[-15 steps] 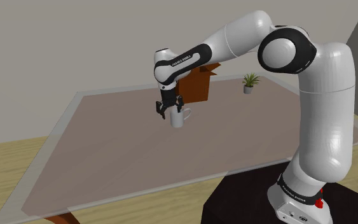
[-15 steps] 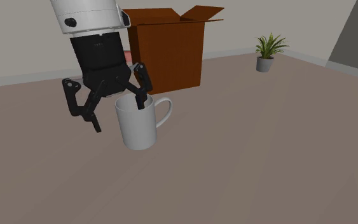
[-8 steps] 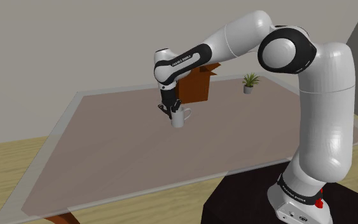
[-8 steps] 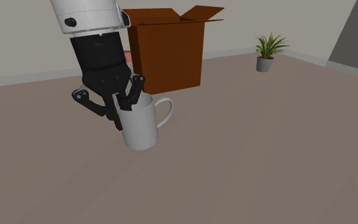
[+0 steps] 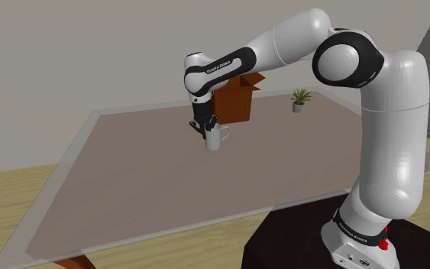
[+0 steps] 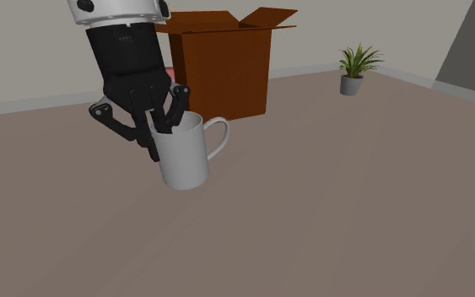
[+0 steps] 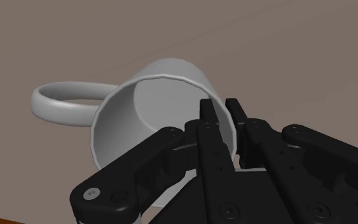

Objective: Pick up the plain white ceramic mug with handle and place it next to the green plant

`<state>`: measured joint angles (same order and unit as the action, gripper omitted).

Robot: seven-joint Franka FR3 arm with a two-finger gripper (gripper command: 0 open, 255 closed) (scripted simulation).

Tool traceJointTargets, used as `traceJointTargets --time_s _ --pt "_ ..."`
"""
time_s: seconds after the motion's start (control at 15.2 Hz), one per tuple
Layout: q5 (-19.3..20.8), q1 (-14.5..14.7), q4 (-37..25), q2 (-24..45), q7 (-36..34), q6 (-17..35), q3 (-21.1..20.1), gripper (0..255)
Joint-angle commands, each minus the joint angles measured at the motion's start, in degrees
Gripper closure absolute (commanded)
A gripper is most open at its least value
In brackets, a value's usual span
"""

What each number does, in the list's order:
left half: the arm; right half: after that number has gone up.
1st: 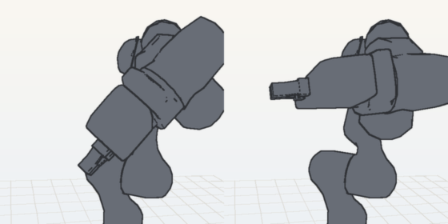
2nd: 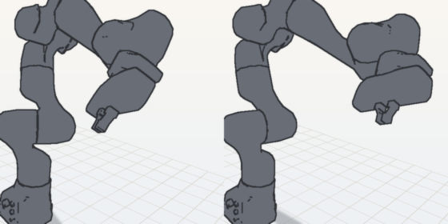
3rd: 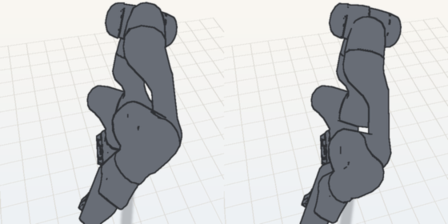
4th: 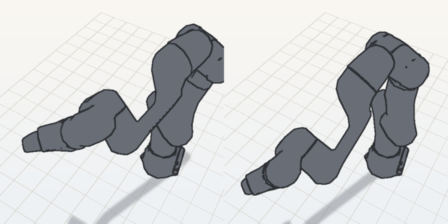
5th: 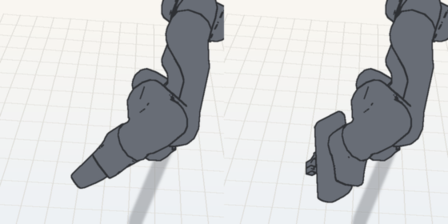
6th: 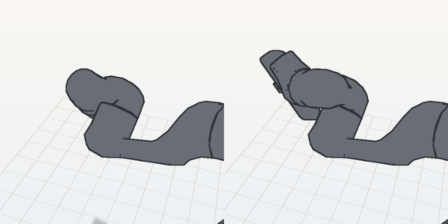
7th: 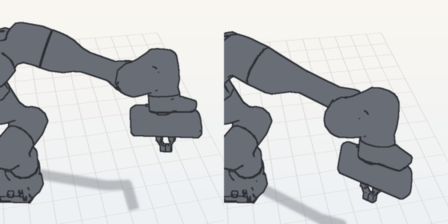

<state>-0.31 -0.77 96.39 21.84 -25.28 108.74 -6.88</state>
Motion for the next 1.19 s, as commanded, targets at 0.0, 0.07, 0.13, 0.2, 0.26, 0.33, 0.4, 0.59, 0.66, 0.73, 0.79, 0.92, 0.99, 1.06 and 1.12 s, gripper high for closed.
traceJointTargets --time_s 0.0,0.07,0.13,0.2,0.26,0.33,0.4,0.59,0.66,0.73,0.79,0.92,0.99,1.06,1.12 --pt "-0.07 -0.03 -0.62 -0.65 0.00 -1.29 -0.03 255" --pt "-0.09 -0.04 -1.04 -0.89 0.00 -1.96 -0.04 255" --pt "-0.12 -0.04 -1.48 -1.13 -0.01 -2.63 -0.05 255" --pt "-0.14 -0.05 -1.94 -1.36 -0.02 -3.31 -0.06 255" --pt "-0.16 -0.05 -2.41 -1.57 -0.03 -4.00 -0.07 255" --pt "-0.18 -0.06 -2.89 -1.78 -0.04 -4.68 -0.08 255" --pt "-0.20 -0.06 -3.39 -1.97 -0.05 -5.38 -0.09 255" --pt "-0.25 -0.07 -4.99 -2.48 -0.09 -7.48 -0.12 255" --pt "-0.27 -0.07 -5.55 -2.63 -0.11 -8.19 -0.13 255" --pt "-0.28 -0.07 -6.13 -2.76 -0.13 -8.90 -0.14 255" --pt "-0.30 -0.07 -6.73 -2.88 -0.14 -9.62 -0.15 255" --pt "-0.32 -0.06 -7.98 -3.09 -0.18 -11.07 -0.16 255" --pt "-0.33 -0.06 -8.63 -3.17 -0.20 -11.80 -0.17 255" --pt "-0.33 -0.05 -9.30 -3.25 -0.22 -12.54 -0.18 255" --pt "-0.34 -0.04 -9.98 -3.30 -0.24 -13.29 -0.18 255"
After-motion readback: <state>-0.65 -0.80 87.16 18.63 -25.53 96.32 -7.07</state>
